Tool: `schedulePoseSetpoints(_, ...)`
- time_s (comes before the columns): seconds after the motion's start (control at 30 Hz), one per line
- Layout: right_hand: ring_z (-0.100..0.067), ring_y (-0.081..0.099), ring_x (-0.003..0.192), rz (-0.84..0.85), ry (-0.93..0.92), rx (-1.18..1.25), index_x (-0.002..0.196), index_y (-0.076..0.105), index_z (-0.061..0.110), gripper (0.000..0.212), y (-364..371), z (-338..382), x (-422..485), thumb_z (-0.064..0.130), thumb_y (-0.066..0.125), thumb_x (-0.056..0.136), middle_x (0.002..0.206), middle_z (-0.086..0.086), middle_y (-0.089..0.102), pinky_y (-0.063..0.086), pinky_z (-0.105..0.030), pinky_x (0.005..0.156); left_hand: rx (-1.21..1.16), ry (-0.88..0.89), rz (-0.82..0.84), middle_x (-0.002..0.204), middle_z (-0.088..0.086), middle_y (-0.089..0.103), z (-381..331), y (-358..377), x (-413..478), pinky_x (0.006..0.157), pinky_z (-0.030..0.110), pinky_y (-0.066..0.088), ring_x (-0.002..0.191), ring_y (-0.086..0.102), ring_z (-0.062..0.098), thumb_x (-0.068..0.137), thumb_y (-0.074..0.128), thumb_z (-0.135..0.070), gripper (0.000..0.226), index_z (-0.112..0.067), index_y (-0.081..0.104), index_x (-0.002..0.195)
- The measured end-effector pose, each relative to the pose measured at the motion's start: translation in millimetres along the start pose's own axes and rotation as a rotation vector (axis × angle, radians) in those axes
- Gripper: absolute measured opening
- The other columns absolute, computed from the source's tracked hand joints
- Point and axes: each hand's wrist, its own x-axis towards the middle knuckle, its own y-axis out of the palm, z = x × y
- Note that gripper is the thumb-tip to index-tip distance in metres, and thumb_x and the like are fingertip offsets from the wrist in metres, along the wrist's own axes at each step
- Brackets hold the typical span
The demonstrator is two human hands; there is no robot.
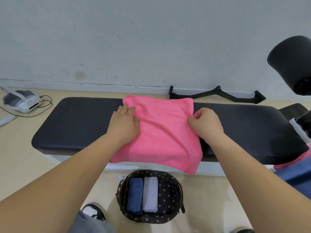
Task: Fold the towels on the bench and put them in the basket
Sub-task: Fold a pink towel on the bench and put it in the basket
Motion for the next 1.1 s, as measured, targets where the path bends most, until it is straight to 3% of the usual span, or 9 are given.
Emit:
schedulePoseSetpoints(0.13,-0.025,0.062,0.077,0.016,0.055,0.056,0.086,0.057,0.011,0.008,-24.2,-21.2,-6.7,0.015,0.063,0.081,0.086,-0.006,0.064,0.054,-0.041,0.067,-0.037,0.127,0.058,0.169,0.017,0.020,-17.3,0.1,8.9,0.126,0.050,0.013,0.156,0.017,0.035,0.108,0.037,-0.033,0.056,-0.008,0.033,0.158)
schedulePoseSetpoints(0.23,-0.028,0.062,0.064,0.050,0.130,-0.024,0.085,0.059,0.005,0.006,-51.9,-41.5,-18.3,0.010,0.061,0.081,0.080,-0.013,0.068,0.053,-0.036,0.053,-0.071,0.274,0.111,0.170,0.014,0.018,-44.4,7.5,15.9,0.128,0.049,0.011,0.158,0.014,0.032,0.109,0.037,-0.033,0.056,-0.010,0.032,0.160)
schedulePoseSetpoints(0.4,-0.029,0.066,0.047,0.273,0.344,-0.209,0.081,0.063,0.000,0.009,-107.0,-65.5,-39.0,0.001,0.054,0.080,0.058,-0.016,0.070,0.055,-0.034,0.050,-0.117,0.510,0.161,0.171,0.006,0.018,-101.0,23.1,21.1,0.129,0.040,0.010,0.158,0.014,0.022,0.110,0.039,-0.030,0.053,-0.016,0.032,0.160)
schedulePoseSetpoints(0.5,-0.031,0.075,0.075,0.123,0.282,-0.356,0.094,0.065,0.009,0.015,-115.4,-76.8,-37.6,0.019,0.060,0.084,0.081,-0.008,0.076,0.059,-0.040,0.068,-0.165,0.501,0.124,0.168,0.004,0.027,-116.5,24.3,18.1,0.124,0.043,0.028,0.153,0.028,0.023,0.105,0.048,-0.032,0.055,-0.021,0.037,0.158)
schedulePoseSetpoints(0.57,-0.032,0.065,0.101,-0.062,0.159,-0.427,0.114,0.060,0.019,0.029,-107.6,-83.0,-30.6,0.033,0.058,0.089,0.112,-0.008,0.066,0.055,-0.044,0.080,-0.122,0.411,0.017,0.151,0.005,0.046,-117.3,14.8,10.9,0.106,0.048,0.046,0.136,0.047,0.030,0.098,0.054,-0.039,0.055,-0.022,0.045,0.149)
schedulePoseSetpoints(0.67,-0.034,0.047,0.126,-0.075,0.063,-0.447,0.140,0.053,0.019,0.050,-88.7,-91.0,-17.2,0.040,0.056,0.095,0.136,-0.011,0.051,0.049,-0.050,0.095,0.041,0.188,0.002,0.117,0.005,0.056,-106.5,-7.4,0.0,0.087,0.048,0.053,0.108,0.058,0.031,0.084,0.057,-0.057,0.055,-0.018,0.053,0.124)
schedulePoseSetpoints(0.8,-0.030,0.057,0.107,-0.082,0.028,-0.456,0.114,0.064,0.024,0.024,-80.0,-90.1,-5.8,0.037,0.055,0.097,0.113,-0.005,0.063,0.050,-0.046,0.090,-0.010,-0.013,0.284,0.088,-0.002,0.064,-81.8,-32.6,-6.4,0.065,0.033,0.049,0.078,0.062,0.021,0.078,0.062,-0.053,0.042,-0.015,0.053,0.094)
schedulePoseSetpoints(0.9,-0.022,0.061,0.083,-0.011,0.100,-0.405,0.092,0.058,0.025,0.011,-84.8,-87.0,-4.3,0.036,0.056,0.096,0.090,0.001,0.066,0.052,-0.040,0.075,-0.104,-0.030,0.429,0.068,0.002,0.050,-76.0,-39.1,-10.6,0.056,0.031,0.034,0.062,0.046,0.023,0.081,0.065,-0.033,0.029,-0.011,0.048,0.073)
schedulePoseSetpoints(1.1,-0.026,0.068,0.061,0.258,0.309,-0.556,0.071,0.068,0.008,0.011,-122.2,-83.6,-14.6,0.018,0.062,0.074,0.057,-0.005,0.070,0.057,-0.037,0.071,-0.111,0.101,0.179,0.089,-0.001,0.064,-77.3,-23.5,4.2,0.066,0.035,0.048,0.078,0.058,0.021,0.094,0.059,-0.029,0.013,-0.019,0.056,0.086)
